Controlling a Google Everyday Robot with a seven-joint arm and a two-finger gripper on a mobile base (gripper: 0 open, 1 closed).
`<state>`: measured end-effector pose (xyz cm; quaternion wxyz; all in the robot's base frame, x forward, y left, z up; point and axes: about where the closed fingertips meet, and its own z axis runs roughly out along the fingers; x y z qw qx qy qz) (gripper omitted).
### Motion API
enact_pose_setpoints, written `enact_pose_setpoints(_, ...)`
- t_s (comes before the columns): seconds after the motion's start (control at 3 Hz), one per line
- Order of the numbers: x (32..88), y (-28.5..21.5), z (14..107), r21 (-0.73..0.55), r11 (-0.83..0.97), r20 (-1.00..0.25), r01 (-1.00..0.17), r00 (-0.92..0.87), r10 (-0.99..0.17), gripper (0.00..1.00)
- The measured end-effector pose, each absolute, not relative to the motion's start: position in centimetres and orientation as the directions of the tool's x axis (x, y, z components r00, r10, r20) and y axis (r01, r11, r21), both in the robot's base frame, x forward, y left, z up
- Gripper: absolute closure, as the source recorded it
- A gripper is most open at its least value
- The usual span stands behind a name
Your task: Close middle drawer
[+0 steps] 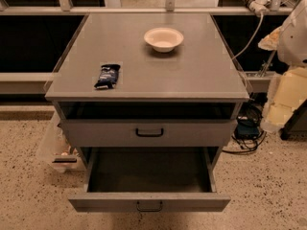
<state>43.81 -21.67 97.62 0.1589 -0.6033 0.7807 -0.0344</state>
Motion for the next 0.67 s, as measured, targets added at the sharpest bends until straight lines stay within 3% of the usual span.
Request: enact_pose_setpoints(0.67,43.2,-21.9,96.0,-0.249,0.29,-0.244,-0.924,-0.23,-0.942,0.0)
